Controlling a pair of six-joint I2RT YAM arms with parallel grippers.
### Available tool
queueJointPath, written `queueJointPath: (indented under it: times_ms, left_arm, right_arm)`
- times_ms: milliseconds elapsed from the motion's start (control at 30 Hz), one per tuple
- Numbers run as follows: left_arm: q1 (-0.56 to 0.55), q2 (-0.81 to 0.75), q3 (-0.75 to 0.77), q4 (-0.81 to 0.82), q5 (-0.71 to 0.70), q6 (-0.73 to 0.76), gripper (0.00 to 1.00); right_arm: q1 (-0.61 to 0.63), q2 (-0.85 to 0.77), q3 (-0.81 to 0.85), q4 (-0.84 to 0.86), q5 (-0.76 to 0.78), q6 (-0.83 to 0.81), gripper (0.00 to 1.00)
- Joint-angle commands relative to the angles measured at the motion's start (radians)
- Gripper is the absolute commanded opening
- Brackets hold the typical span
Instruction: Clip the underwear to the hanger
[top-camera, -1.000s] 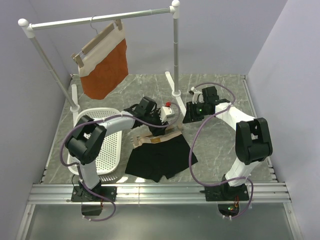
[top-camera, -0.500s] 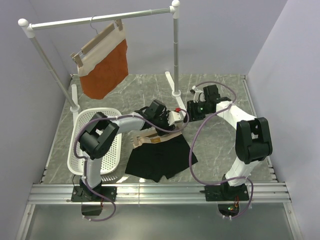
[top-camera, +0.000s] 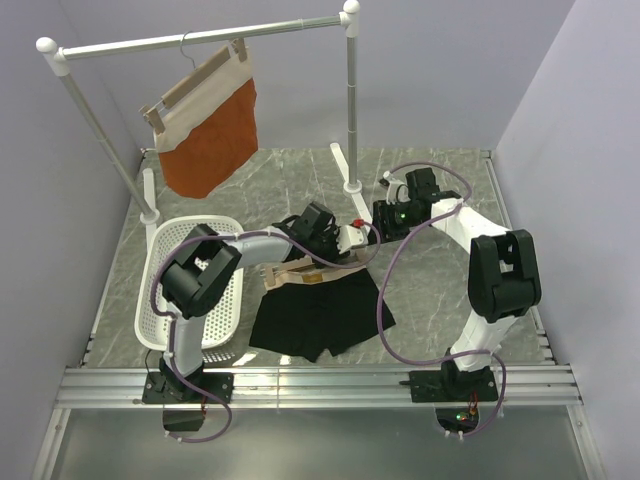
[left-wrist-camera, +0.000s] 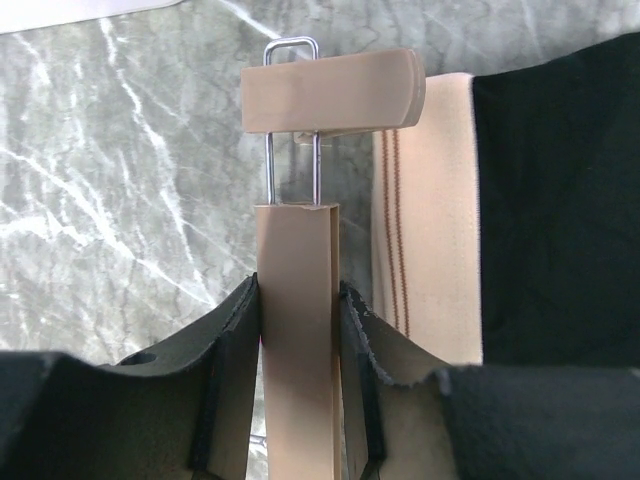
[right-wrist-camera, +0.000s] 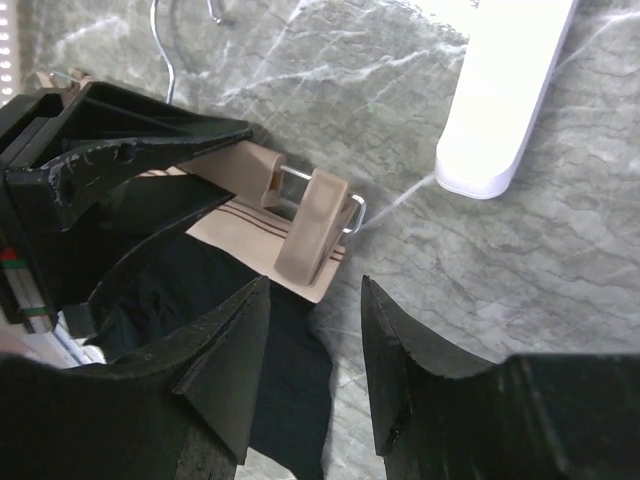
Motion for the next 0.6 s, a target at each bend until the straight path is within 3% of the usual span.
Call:
queueJointPath:
  times_ms: [0, 233, 567]
  left_arm:
    - [-0.010, -0.054, -0.026, 0.081, -0.048, 0.000, 0.07]
    - [-0.047, -0.138, -0.089, 0.182, -0.203, -0.055, 0.02]
    - [-0.070, -0.226, -0.158, 0.264, -0.248, -0.089, 0.03]
  right_arm:
    - [-0.008, -0.008, 0.007, 0.013, -0.038, 0.013, 0.49]
    - [-0.008, 0.014, -0.006, 0.044, -0.086, 0.102, 0.49]
    - [-0.007, 0.035, -0.011, 0.095, -0.149, 0.176, 0.50]
